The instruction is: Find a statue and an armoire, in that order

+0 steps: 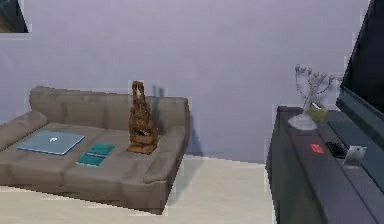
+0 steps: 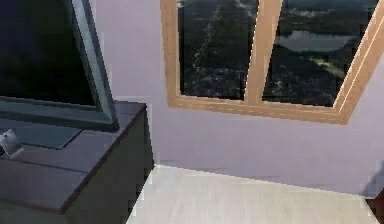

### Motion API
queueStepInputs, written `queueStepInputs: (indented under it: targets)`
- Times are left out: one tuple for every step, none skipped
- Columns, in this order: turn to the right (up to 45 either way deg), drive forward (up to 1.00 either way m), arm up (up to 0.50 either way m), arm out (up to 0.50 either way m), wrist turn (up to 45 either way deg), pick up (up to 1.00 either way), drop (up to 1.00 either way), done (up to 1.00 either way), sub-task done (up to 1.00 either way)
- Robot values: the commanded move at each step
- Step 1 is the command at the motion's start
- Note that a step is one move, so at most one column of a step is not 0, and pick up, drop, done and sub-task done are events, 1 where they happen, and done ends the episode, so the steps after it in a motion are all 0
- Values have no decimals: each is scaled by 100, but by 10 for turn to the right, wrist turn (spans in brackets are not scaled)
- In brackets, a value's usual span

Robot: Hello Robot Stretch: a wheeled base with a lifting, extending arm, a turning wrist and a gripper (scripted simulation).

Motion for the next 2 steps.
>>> queueStepInputs:
  targets:
    - [-450, 0, 0, 0, 0, 0, 0, 0, 0]
    - [-420, 0, 0, 0, 0, 0, 0, 0, 0]
